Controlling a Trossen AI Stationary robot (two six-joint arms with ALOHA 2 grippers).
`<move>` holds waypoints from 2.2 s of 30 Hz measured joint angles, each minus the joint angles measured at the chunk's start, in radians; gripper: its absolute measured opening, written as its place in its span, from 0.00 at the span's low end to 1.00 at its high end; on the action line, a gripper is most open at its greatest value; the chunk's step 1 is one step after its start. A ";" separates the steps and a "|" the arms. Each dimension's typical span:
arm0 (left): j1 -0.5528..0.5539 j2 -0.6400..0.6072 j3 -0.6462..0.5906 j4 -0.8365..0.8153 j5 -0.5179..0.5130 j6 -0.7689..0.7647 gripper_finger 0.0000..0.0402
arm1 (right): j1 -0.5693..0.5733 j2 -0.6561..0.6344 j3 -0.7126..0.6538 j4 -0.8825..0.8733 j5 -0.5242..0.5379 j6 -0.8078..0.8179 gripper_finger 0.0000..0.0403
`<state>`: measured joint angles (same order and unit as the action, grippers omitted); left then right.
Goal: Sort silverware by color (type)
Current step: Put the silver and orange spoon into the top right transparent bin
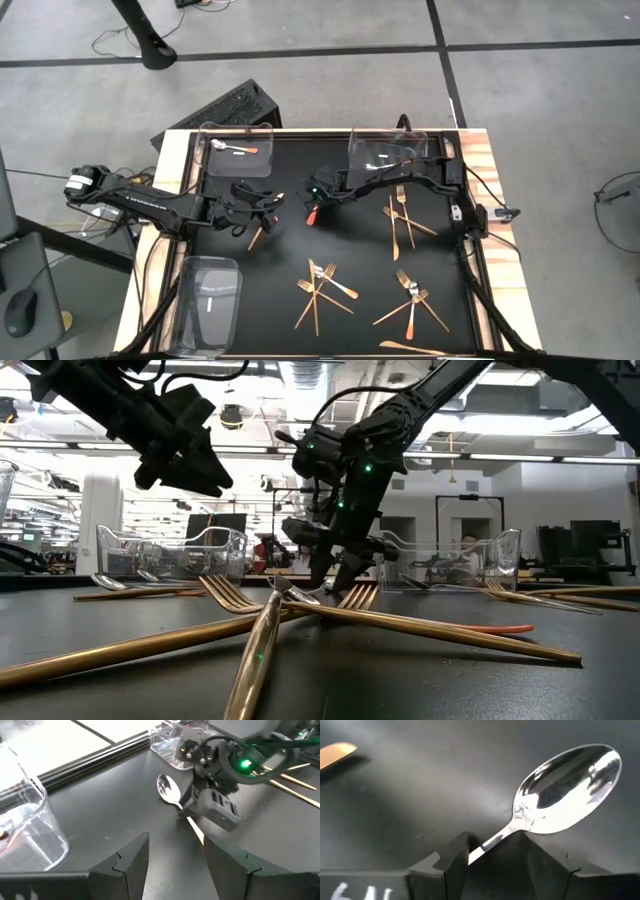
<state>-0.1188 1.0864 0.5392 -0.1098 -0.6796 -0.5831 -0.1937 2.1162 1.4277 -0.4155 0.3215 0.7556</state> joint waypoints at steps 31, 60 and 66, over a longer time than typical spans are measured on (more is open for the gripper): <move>0.000 0.000 0.000 -0.007 -0.012 0.002 0.43 | 0.104 -0.072 -0.007 -0.141 0.000 -0.434 0.04; 0.730 0.000 0.353 -0.483 0.344 0.414 0.43 | -0.385 -0.392 -0.082 -0.488 0.107 -1.018 0.11; 0.837 0.065 0.371 -0.552 0.438 0.610 0.43 | -0.396 -0.394 -0.094 -0.454 0.024 -1.005 0.28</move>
<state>0.7184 1.1517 0.9102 -0.6615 -0.2419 0.0273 -0.5895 1.7226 1.3338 -0.8692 0.3459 -0.2498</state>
